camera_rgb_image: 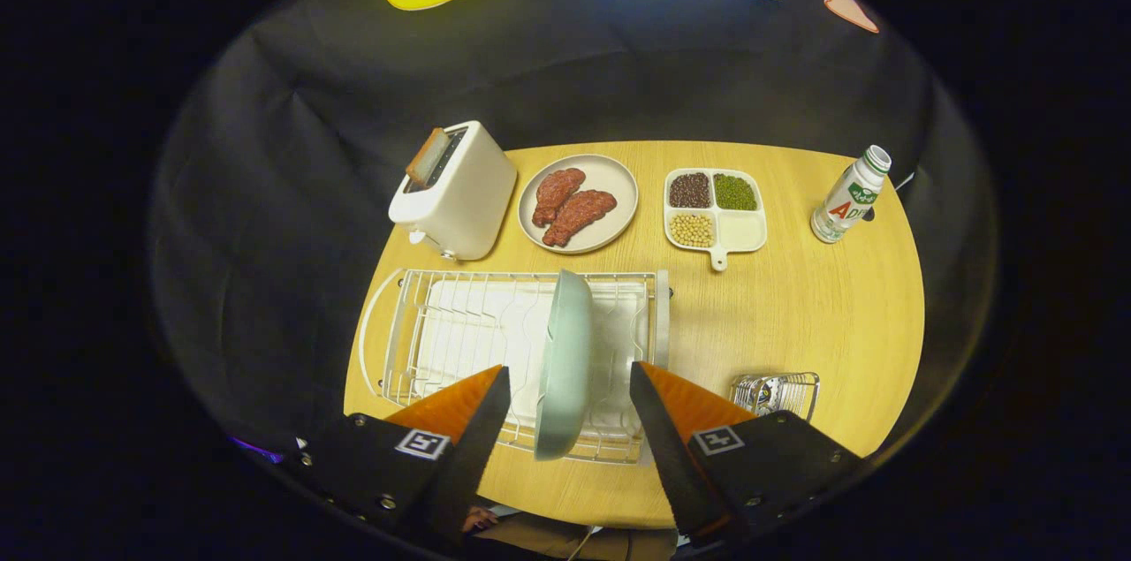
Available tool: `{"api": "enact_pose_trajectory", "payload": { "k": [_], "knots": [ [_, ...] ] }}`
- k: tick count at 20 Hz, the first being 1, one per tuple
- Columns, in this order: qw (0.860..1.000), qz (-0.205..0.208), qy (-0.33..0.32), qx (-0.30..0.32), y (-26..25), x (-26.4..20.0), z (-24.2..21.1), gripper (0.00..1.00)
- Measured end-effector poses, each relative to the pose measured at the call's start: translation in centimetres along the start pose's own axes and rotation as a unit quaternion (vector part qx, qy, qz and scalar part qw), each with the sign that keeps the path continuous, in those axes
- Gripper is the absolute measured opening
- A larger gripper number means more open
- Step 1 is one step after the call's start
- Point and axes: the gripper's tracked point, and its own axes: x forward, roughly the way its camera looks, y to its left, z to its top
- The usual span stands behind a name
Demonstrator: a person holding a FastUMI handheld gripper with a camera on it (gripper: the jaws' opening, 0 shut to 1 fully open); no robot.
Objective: Take the plate from the dish rack, then take the spoon from the basket and place it into the plate.
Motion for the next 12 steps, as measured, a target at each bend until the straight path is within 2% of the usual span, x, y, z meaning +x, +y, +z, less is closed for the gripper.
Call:
{"api": "enact_pose_trajectory", "payload": {
  "k": [2, 5, 9, 12],
  "knots": [
    [0.999, -0.025, 0.019, -0.008, -0.5, 1.1, -0.2, 0.77],
    [0.997, -0.059, 0.031, -0.025, -1.0, 2.4, -0.2, 0.74],
    [0.994, -0.098, 0.048, -0.024, -1.2, 3.2, -0.2, 0.27],
    [0.979, -0.173, 0.08, -0.067, -3.4, 3.3, -0.2, 0.22]
  ]
}}
